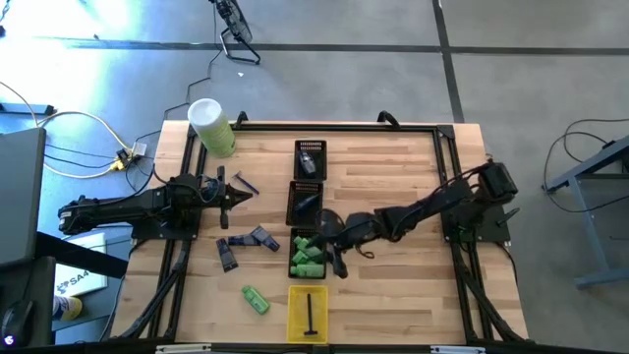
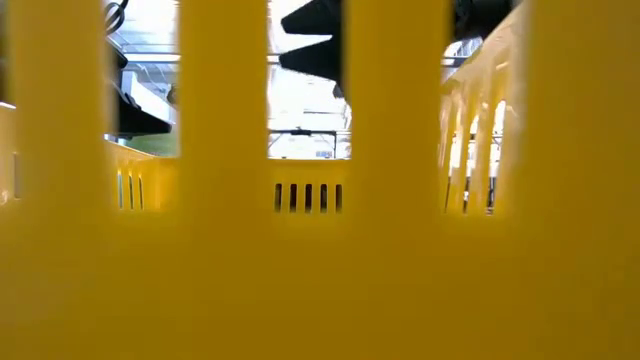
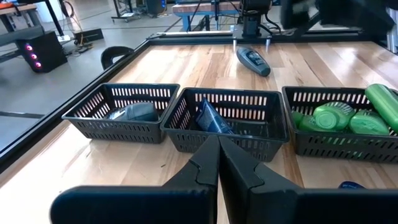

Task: Pick & Place Travel size toiletries
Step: Put the blue razor into the yellow bin

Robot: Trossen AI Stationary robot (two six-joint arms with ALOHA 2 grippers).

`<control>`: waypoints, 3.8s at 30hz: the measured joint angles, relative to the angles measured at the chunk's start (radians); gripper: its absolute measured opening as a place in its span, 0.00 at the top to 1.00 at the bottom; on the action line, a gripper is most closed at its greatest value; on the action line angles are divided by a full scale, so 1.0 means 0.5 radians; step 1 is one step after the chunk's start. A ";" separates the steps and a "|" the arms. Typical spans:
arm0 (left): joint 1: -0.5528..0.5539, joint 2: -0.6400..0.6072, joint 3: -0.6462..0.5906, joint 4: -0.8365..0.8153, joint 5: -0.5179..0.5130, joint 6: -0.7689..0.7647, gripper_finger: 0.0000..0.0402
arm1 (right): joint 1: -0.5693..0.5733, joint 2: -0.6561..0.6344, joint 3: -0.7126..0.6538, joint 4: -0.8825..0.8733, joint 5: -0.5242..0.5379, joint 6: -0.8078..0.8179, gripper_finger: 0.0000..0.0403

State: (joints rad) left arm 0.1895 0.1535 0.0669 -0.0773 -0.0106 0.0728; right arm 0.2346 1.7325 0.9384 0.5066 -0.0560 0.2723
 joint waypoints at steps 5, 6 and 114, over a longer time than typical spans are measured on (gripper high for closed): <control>0.000 0.001 0.000 0.000 0.000 0.000 0.99 | -0.094 -0.115 -0.002 -0.024 0.015 -0.170 0.60; 0.000 0.000 0.000 0.000 0.000 0.000 0.99 | -0.116 -0.137 -0.001 -0.003 0.018 -0.205 0.60; 0.000 0.000 0.000 0.000 0.000 0.001 0.99 | 0.186 -0.399 0.231 -1.837 0.836 1.643 0.62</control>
State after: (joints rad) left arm 0.1894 0.1536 0.0669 -0.0772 -0.0105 0.0730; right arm 0.3276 1.5332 1.0538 -0.4120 0.3618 1.0936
